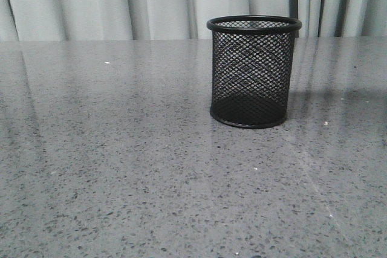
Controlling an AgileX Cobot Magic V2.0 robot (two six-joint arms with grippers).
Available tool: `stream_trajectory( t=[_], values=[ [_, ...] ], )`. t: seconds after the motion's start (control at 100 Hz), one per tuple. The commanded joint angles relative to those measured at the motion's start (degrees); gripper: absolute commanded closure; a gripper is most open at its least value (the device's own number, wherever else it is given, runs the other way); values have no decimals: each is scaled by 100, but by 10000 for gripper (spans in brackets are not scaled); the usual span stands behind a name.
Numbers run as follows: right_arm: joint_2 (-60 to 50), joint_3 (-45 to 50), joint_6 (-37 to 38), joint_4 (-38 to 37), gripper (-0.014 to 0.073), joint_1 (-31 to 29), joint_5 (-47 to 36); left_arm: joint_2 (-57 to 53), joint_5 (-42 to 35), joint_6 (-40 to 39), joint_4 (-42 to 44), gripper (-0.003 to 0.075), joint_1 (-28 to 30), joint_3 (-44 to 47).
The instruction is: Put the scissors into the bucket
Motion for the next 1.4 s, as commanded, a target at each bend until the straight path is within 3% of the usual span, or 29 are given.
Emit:
stream_trajectory(
  t=[0.0,1.16,1.25,1.39],
  values=[
    [-52,3,15,14,645,67,154,-135,-379,-72,-69,199,7,-162],
    [938,244,15,-205,644,407,154,-6,-384,-72,-80,205,7,-152],
    [938,244,15,-205,594,407,154,-6,-384,-72,-80,205,7,-152],
    [938,244,15,-205,417,407,154,-6,-384,-72,-80,205,7,-152]
  ],
)
